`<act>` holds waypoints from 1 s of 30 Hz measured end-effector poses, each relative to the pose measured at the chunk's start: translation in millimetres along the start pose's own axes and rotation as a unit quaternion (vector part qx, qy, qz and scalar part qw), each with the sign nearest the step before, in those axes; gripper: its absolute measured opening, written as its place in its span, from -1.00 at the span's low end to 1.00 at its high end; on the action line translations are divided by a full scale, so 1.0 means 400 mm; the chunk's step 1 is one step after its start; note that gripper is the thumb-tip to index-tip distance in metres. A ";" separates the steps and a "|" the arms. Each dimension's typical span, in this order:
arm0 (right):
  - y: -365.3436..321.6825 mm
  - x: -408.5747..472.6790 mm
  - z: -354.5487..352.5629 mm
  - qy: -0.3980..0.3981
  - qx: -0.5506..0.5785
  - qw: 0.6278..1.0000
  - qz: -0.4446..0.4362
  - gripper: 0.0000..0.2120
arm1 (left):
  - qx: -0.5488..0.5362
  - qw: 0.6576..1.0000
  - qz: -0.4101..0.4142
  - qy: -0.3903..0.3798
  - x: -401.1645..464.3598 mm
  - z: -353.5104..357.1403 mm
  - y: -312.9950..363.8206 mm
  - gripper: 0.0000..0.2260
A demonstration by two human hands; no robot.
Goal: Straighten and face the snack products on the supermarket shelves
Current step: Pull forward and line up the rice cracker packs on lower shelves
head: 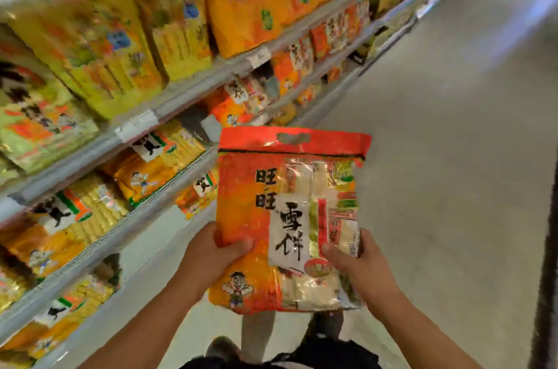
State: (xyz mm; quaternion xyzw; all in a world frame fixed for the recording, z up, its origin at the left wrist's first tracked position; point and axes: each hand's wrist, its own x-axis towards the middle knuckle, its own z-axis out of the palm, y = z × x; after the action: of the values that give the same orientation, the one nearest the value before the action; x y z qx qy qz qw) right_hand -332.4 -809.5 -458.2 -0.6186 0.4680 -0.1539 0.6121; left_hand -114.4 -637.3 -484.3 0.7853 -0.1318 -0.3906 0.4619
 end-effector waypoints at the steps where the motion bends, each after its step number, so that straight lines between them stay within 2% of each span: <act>1: 0.001 0.002 -0.048 0.014 0.011 1.000 0.002 -0.56 | 0.002 1.000 0.004 -0.011 0.003 0.043 0.034 -0.43; 4: 0.003 0.035 -0.204 0.043 0.029 0.999 0.009 -0.49 | -0.003 0.999 0.005 -0.044 0.022 0.186 0.134 -0.39; 8: -0.004 0.107 -0.408 0.072 0.027 0.997 0.013 -0.51 | -0.004 0.998 0.022 -0.066 0.070 0.384 0.259 -0.51; 14: -0.035 0.198 -0.633 0.090 0.016 0.996 0.000 -0.51 | -0.005 0.996 0.026 -0.090 0.132 0.594 0.404 -0.52; 22: -0.063 0.411 -0.750 0.072 0.019 0.996 0.041 -0.58 | -0.014 0.994 0.005 -0.111 0.295 0.748 0.520 -0.50; 25: -0.099 0.545 -0.768 0.079 0.001 0.996 0.048 -0.56 | -0.027 0.993 -0.006 -0.113 0.416 0.787 0.565 -0.50; 30: -0.193 0.791 -0.799 0.056 -0.032 0.997 0.039 -0.70 | -0.053 0.992 -0.016 -0.109 0.649 0.856 0.660 -0.51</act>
State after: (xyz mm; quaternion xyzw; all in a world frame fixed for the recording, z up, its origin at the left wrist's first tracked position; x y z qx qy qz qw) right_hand -383.4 -1262.8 -444.6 -0.6095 0.5305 -0.1488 0.5700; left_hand -154.3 -1140.1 -485.1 0.7144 -0.1476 -0.4877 0.4795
